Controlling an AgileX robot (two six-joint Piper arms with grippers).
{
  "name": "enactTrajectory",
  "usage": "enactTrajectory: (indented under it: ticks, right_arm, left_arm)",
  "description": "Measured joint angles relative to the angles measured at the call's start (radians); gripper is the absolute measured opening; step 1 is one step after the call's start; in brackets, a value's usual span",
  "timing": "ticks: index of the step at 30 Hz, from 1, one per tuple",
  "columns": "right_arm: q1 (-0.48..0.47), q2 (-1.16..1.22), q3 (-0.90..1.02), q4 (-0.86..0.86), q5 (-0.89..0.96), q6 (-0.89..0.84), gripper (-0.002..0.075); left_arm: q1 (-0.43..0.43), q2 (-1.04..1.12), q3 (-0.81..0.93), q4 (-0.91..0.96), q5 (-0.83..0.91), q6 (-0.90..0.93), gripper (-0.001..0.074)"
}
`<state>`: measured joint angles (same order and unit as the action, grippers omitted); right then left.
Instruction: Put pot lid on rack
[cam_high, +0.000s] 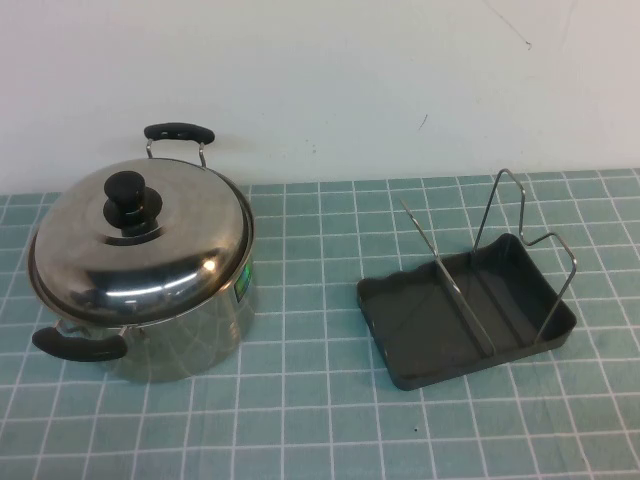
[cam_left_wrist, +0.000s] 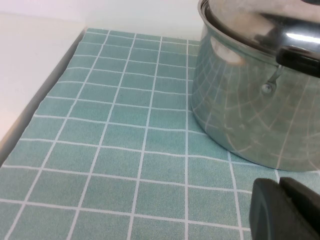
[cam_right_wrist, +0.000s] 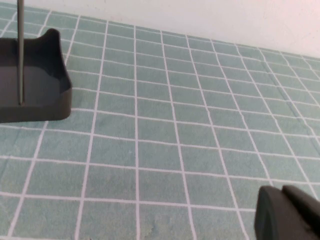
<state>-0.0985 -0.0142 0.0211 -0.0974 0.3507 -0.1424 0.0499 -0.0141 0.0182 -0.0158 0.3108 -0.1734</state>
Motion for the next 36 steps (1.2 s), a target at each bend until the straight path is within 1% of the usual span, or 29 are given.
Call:
enactTrajectory:
  ticks: [23,36]
  right_arm:
    - [0.0,0.0,0.0,0.0,0.0,0.0,-0.0001]
    - [0.0,0.0,0.0,-0.031,0.0,0.0,-0.0001]
  left_arm:
    - [0.0,0.0,0.0,0.0,0.0,-0.003,-0.0002]
    - [0.0,0.0,0.0,0.058,0.0,0.001,-0.0002]
